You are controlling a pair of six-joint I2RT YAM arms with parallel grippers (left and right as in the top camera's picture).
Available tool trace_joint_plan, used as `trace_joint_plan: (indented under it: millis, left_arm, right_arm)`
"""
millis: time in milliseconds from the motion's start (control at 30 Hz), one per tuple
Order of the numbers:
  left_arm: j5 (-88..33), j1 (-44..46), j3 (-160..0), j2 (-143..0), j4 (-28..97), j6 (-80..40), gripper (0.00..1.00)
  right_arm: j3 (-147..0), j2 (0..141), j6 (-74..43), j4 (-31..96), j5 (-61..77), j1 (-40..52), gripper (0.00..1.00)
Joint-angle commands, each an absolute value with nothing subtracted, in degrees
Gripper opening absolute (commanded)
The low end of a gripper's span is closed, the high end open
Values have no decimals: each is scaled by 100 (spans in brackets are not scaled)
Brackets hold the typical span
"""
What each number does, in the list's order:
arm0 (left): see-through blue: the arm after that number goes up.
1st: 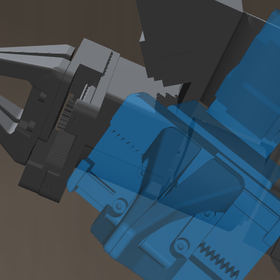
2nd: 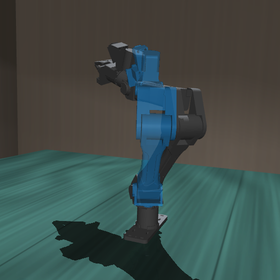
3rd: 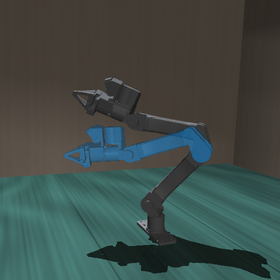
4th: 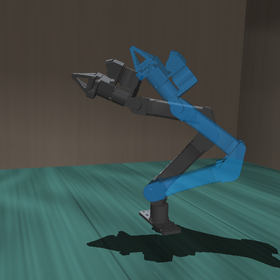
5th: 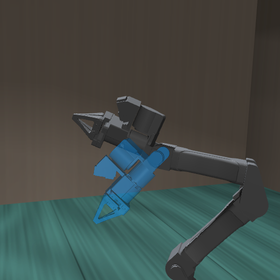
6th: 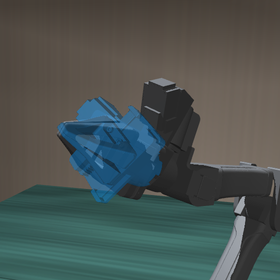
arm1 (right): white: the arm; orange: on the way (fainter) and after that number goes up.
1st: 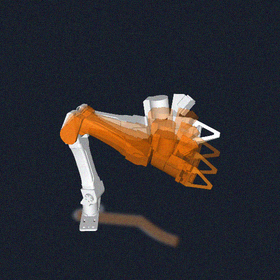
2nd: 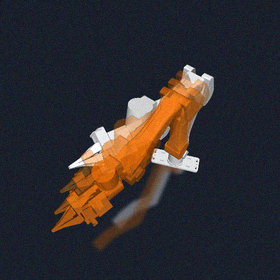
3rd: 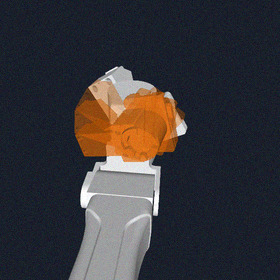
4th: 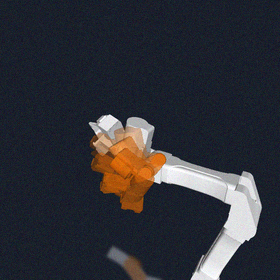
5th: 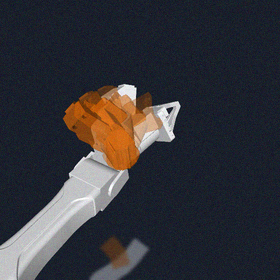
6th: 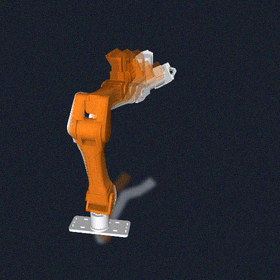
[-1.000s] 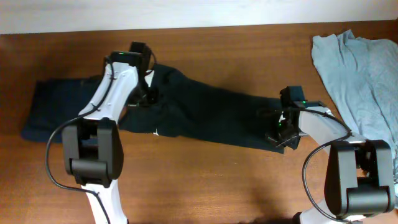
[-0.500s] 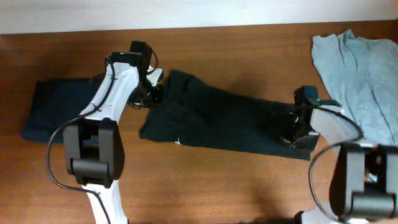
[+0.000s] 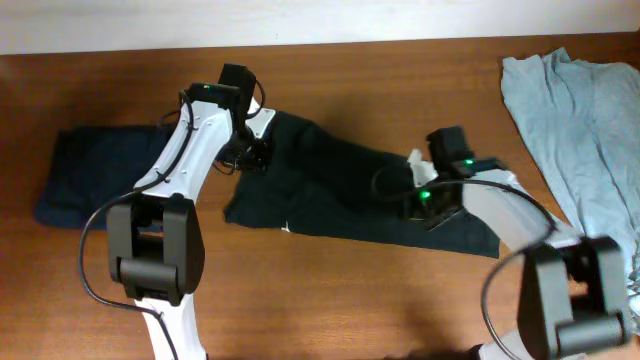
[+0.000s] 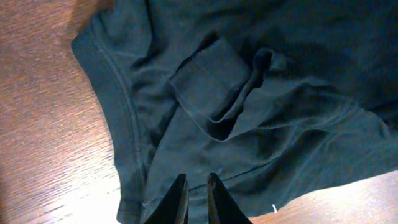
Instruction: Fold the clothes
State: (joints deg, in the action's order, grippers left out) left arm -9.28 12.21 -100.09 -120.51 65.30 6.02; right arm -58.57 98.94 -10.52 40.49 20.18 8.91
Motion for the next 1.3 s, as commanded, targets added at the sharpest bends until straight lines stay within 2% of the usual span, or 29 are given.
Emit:
trace_joint_plan:
  millis: [0, 333, 667, 867, 1000, 1167, 1233, 1267]
  left_arm:
    - [-1031, 1201, -10088, -11848, 6536, 703, 12]
    - [-1031, 1201, -10088, -11848, 6532, 705, 12]
    - [-1028, 1201, -10088, -11843, 6785, 740, 13]
    - [-569, 1194, -10088, -11688, 7336, 163, 12]
    - [298, 1197, -10088, -11080, 7666, -454, 12]
    - [744, 1197, -9852, -9878, 7638, -779, 12]
    - [733, 1197, -9411, -9290, 7297, -792, 18]
    - [639, 1194, -8685, -8860, 6847, -792, 26]
  right_arm:
    - [-5905, 10383, -982, 3898, 1730, 1013, 4]
    - [-5946, 10735, -899, 2779, 1693, 980, 4]
    - [-6114, 10488, -829, 3736, 1535, 823, 4]
    - [-6114, 10130, -727, 4246, 1538, 823, 4]
    - [-6114, 9531, -740, 4613, 1538, 823, 4]
    - [-6114, 8294, -1004, 4917, 1487, 823, 8]
    - [-6114, 7789, -1391, 5076, 1160, 823, 8]
    - [-6097, 7417, -1702, 5229, 838, 823, 9]
